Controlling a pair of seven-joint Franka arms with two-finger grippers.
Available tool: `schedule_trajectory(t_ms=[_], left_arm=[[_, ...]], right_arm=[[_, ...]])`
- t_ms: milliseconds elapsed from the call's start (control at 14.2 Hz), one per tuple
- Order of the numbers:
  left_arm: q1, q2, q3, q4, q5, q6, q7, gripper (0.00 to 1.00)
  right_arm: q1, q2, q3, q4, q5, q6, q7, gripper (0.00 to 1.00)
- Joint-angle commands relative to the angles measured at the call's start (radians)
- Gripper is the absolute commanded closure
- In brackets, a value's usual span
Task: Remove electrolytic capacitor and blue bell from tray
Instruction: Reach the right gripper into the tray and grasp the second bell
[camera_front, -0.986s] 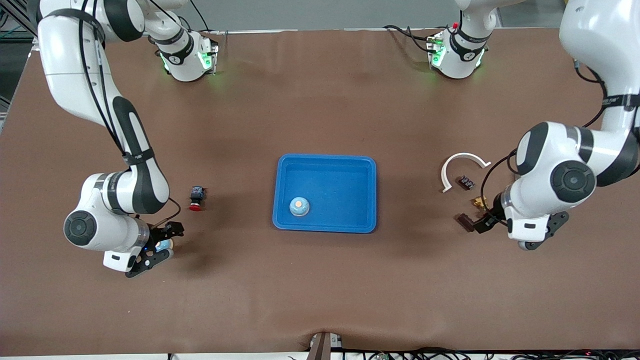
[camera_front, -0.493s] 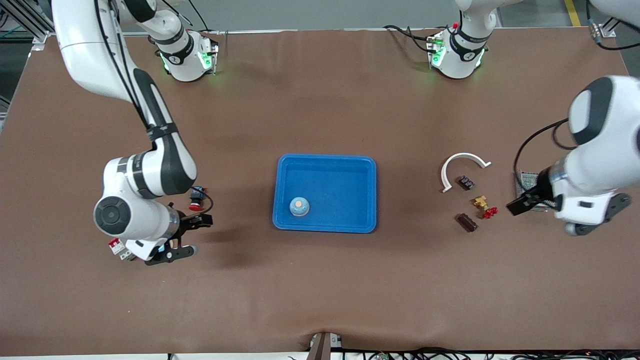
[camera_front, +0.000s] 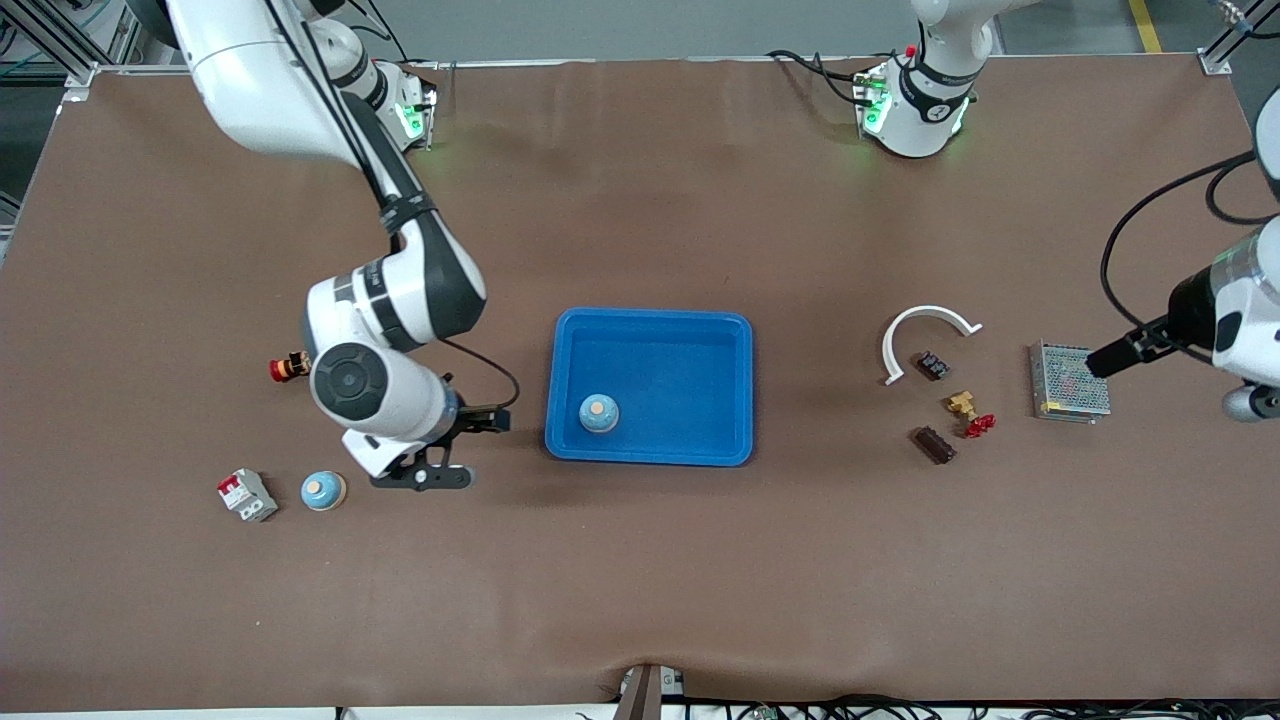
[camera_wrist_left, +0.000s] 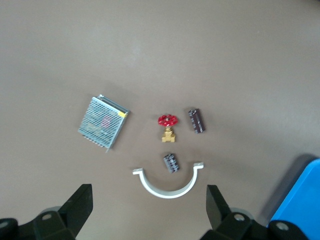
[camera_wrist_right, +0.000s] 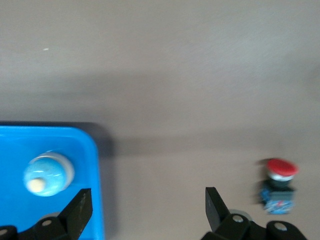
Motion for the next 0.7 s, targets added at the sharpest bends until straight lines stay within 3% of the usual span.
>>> schedule_trajectory(t_ms=[0,141,282,634], left_arm=[[0.037,-0.066,0.005,-0.009,-0.057,-0.037,0.126,0.00],[0.013,-0.112,0.045,-0.031,-0.065,-0.039,0.145,0.00],[-0.116,-0.146,0.164,-0.038,-0.066,-0.062,0.199,0.00],[-0.199,-0.217,0.280,-0.079,-0.121,-0.126,0.233,0.00]], right_arm=[[0.039,-0.020,-0.011,-0.018,0.061,0.021,0.078,0.00],[0.076,-0.017,-0.011,-0.020,0.061,0.052,0.150,0.00],[0.113,-0.012,-0.011,-0.023,0.061,0.089,0.226,0.00],[0.190,0.002,-0.013,-0.026,0.050,0.196,0.394,0.00]])
